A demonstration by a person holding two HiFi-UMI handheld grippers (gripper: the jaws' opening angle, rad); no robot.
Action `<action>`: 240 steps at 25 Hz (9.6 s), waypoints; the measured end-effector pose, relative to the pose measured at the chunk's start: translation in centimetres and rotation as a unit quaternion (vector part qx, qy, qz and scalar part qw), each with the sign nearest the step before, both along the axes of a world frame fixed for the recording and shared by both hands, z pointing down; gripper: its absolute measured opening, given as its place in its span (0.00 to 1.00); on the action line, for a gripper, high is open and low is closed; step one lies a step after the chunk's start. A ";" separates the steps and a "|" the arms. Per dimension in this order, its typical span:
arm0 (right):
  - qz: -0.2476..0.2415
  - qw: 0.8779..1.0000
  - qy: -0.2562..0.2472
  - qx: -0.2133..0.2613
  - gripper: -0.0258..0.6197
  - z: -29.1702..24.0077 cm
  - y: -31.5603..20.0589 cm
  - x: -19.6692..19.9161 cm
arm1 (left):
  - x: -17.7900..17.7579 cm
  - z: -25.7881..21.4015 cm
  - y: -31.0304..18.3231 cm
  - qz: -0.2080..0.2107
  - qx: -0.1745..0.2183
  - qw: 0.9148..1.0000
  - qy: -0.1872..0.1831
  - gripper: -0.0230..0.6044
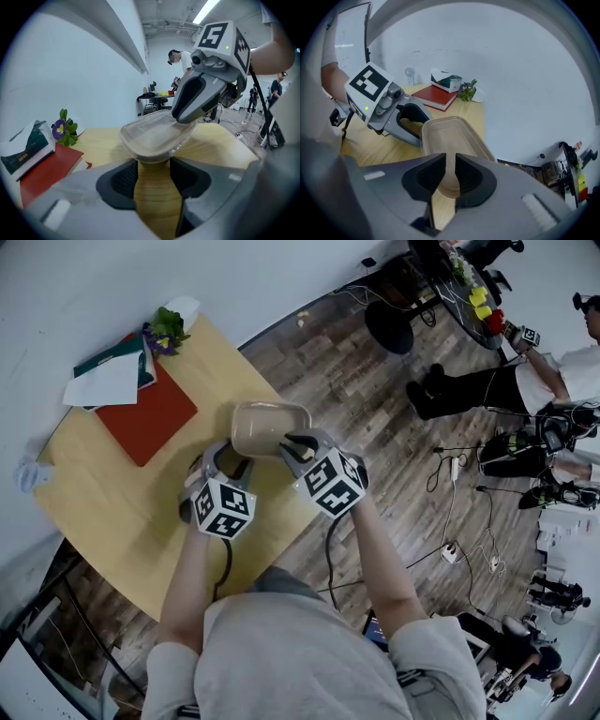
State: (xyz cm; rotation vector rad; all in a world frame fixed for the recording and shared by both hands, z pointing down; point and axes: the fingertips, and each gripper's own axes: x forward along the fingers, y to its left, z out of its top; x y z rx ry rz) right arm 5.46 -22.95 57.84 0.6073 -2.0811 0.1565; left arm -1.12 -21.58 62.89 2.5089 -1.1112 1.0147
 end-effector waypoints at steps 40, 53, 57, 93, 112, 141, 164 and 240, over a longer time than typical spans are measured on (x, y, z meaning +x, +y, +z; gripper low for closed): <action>-0.207 0.971 0.091 0.079 0.10 0.5 5.5 -3.5 | 0.4 -2.2 1.2 -0.002 0.033 0.996 0.080 0.44; -0.178 0.980 0.046 0.074 0.10 0.2 5.9 -3.5 | 0.1 -2.1 1.9 -0.008 0.030 0.996 0.081 0.40; -0.173 0.983 0.018 0.065 0.10 0.0 5.9 -3.5 | 0.1 -2.2 1.9 -0.008 0.031 0.996 0.084 0.39; -0.159 0.984 -0.077 0.021 0.09 -0.4 6.2 -2.9 | 0.5 -1.9 2.4 0.004 0.022 0.997 0.080 0.36; -0.181 0.980 -0.082 -0.030 0.09 -0.9 7.3 -2.7 | 1.7 -3.2 2.5 0.044 0.029 0.992 0.113 0.52; -0.070 0.979 -0.187 -0.048 0.06 -1.1 6.7 -2.2 | 1.2 -2.2 3.3 0.037 0.031 0.994 0.096 0.38; -0.127 0.987 -0.079 0.054 0.06 -1.9 6.8 -2.1 | 1.3 -1.4 3.1 0.032 0.020 0.998 0.053 0.35; 0.003 0.956 -0.285 0.071 0.06 -8.7 7.0 -0.5 | -1.7 -3.8 0.4 -0.091 0.038 0.994 0.054 0.14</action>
